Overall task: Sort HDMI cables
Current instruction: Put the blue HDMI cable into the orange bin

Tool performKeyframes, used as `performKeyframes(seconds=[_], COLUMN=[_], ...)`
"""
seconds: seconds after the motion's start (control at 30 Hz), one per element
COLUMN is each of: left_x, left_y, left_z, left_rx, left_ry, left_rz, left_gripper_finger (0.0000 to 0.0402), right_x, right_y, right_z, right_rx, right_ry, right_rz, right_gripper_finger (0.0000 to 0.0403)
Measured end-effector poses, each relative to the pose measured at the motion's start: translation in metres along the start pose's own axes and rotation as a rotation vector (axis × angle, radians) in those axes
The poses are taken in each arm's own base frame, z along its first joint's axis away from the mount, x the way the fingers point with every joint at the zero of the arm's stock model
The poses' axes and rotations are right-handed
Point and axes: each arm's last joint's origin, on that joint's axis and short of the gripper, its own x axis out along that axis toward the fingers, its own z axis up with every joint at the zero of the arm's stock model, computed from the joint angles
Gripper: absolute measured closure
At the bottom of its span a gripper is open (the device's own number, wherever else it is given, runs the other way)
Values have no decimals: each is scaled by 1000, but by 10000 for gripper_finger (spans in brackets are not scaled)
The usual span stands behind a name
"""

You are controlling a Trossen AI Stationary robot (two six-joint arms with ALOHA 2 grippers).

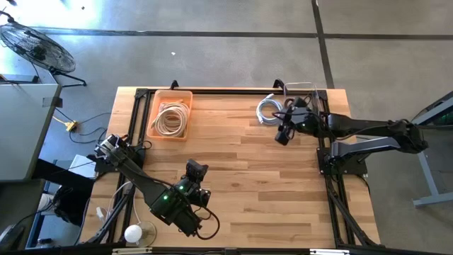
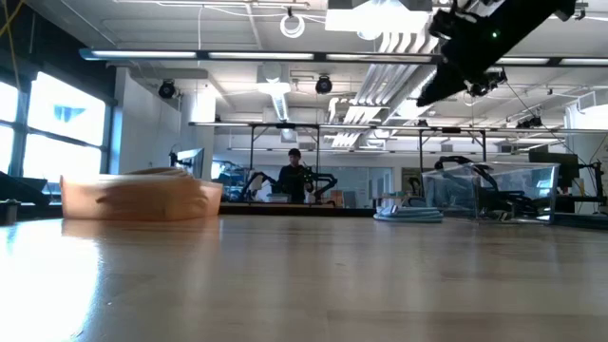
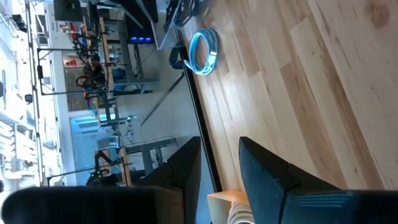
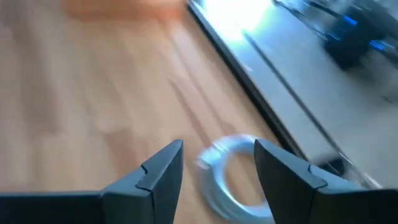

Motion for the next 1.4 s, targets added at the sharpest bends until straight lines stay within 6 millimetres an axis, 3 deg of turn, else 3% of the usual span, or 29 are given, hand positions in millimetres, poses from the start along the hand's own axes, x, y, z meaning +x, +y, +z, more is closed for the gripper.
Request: performKeyframes(seconds=[0.17,0.37,0.6,0.7,0.83,1.07,1.4], left_x=[0,0,0,0,-1,-2,-3], left_y=[0,0,0,0,0,1,1], left_z=[0,0,0,-1,-3,-4,-4], left_rx=[-3,-6,-4,21,46,63,38], left_ry=[0,-2,-1,12,16,16,19], left_rz=[0,0,-1,-22,-71,-114,-129], left_gripper_finger=[298,298,298,298,298,298,298], right_x=[9,28,62,83,117,166,185], right_y=[-2,-14,-38,-49,-60,-69,-67], right_z=[14,49,98,108,106,80,69], right_rx=[76,133,146,193,239,306,302], right_ry=[-17,57,298,432,587,749,796], right_rz=[67,104,103,131,159,153,88], right_gripper_finger=[214,217,217,218,217,218,218])
